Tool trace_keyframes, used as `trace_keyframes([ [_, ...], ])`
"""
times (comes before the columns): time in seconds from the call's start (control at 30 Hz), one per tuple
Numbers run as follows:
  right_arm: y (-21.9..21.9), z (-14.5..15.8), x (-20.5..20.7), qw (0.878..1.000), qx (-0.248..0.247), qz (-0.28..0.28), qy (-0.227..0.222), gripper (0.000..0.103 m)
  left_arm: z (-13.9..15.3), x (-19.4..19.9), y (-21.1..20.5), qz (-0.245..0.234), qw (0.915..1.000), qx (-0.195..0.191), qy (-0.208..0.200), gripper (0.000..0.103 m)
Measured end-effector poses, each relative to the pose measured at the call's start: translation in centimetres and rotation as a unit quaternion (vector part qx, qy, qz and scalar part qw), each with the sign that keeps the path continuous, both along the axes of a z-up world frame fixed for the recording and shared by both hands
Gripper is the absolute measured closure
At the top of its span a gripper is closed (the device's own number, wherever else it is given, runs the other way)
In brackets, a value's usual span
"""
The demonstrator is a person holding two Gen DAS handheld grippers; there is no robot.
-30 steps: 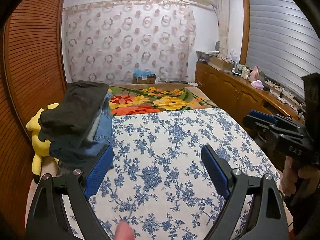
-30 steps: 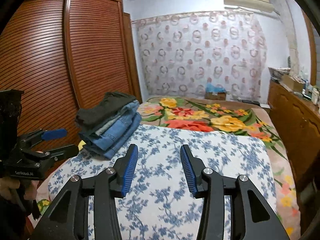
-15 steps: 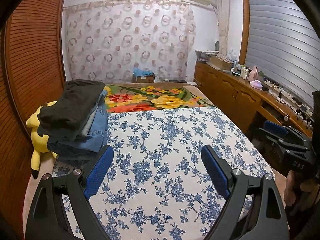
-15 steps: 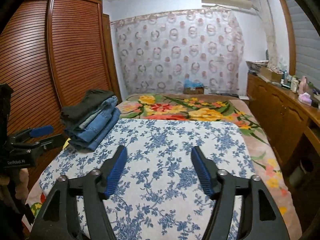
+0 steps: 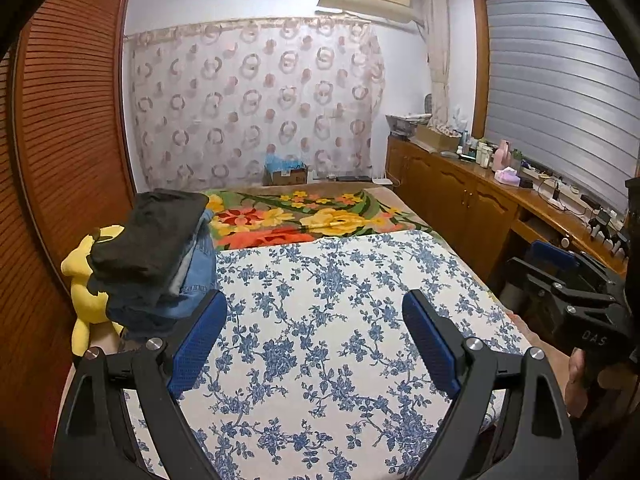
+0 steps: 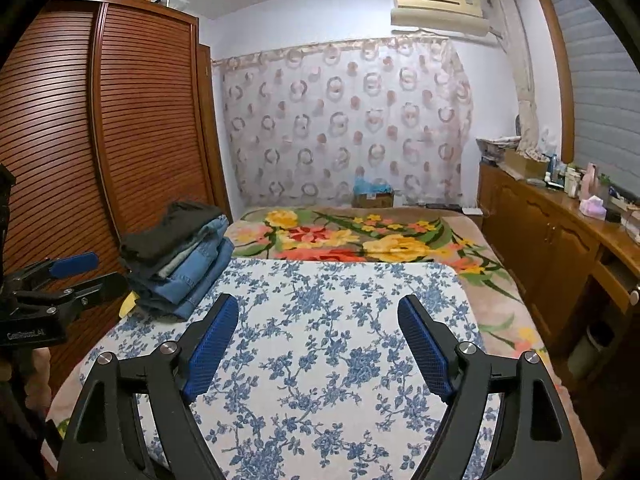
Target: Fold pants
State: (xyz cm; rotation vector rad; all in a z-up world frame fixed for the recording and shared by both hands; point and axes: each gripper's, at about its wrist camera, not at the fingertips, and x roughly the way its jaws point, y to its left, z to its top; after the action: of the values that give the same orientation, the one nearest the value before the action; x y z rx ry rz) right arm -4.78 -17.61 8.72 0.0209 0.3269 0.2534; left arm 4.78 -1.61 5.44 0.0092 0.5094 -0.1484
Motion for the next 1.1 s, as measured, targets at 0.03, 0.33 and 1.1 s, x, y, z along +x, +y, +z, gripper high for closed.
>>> trace_keyframes([
  [0.03,-0.1,-0.2,-0.4,1.000,0.000,-0.001,-0.003,0.020,0.1,-0.1,0.0,0.001,1.0000,0.000,-0.001,0.013],
  [0.33,-1.2,-0.4,-1.1,1.000,0.011,-0.010,-0.027,0.020,0.9,-1.1,0.4,0.011,0.9998,0.001,-0.018,0.013],
  [1.1,-1.4,-1.4,-1.0,0.999,0.010,-0.014,-0.040,0.019,1.5,-2.0,2.0,0.033,0.9989,0.000,-0.034,0.013],
])
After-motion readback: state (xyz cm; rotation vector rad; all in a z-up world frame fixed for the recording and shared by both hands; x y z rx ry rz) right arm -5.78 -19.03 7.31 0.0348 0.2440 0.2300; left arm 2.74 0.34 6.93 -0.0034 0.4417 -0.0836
